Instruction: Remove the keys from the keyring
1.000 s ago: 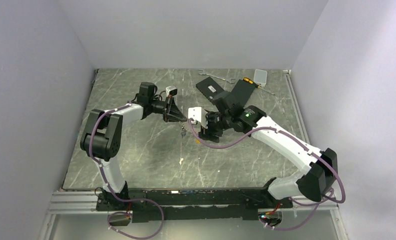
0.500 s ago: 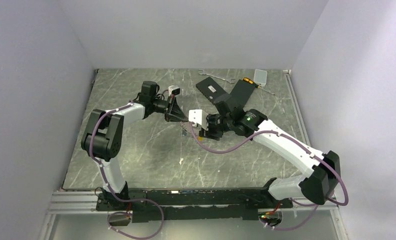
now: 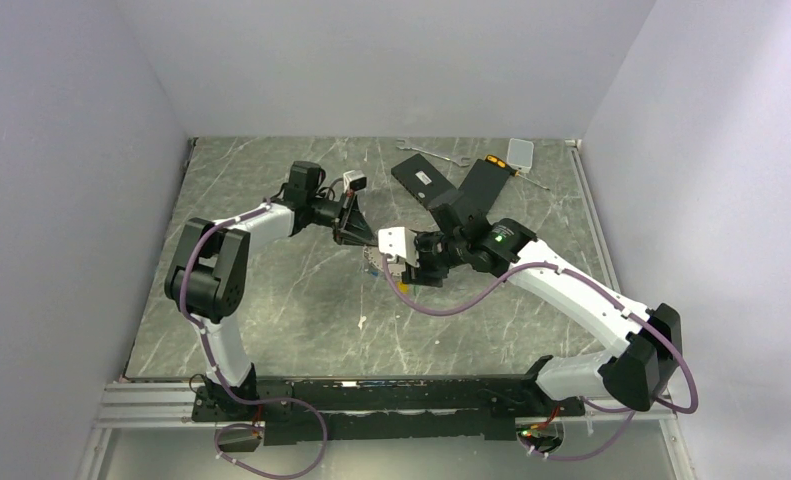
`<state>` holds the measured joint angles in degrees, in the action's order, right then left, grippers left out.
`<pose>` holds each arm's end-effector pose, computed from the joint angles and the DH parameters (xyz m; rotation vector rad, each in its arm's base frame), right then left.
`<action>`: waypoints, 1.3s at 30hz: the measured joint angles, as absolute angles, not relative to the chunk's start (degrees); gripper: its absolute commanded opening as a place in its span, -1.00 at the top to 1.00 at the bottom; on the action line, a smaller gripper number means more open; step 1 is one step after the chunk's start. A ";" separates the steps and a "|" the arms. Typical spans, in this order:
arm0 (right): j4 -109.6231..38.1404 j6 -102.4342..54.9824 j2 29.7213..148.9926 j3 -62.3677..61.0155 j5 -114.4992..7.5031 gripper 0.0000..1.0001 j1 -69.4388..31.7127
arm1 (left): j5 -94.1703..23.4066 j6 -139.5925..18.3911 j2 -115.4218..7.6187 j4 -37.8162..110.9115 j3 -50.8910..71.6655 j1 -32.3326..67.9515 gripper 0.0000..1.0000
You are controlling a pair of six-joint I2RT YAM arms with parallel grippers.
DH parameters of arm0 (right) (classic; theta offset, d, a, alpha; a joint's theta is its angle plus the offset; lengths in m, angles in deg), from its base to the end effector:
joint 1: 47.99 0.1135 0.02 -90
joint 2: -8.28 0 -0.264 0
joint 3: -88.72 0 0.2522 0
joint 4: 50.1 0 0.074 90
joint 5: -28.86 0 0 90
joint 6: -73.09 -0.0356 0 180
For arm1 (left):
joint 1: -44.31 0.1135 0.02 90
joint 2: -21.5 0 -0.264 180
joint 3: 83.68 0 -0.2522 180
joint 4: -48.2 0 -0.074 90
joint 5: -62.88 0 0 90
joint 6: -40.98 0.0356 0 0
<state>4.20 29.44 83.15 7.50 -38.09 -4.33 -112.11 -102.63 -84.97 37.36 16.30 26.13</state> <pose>0.1881 0.1987 0.3170 -1.8016 1.5394 0.4603 0.3519 -0.1529 0.2076 -0.2517 -2.1430 2.0290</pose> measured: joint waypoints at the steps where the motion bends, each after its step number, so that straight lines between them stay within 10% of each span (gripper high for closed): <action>1: 4.33 29.70 83.15 7.50 -38.11 -0.19 -4.33 | -112.31 -102.41 -84.97 37.08 16.10 26.00 1.00; 22: 4.74 27.40 83.15 7.47 -36.98 1.00 -2.89 | -113.07 -98.52 -87.03 29.80 13.19 24.98 1.00; 31: -0.96 19.03 83.15 8.59 -39.40 1.00 -3.28 | -110.89 -81.64 -88.18 11.37 3.95 27.51 0.04; 39: -6.53 11.30 83.21 10.88 -43.12 1.00 -5.12 | -108.33 -71.11 -88.03 3.05 1.87 36.39 -0.20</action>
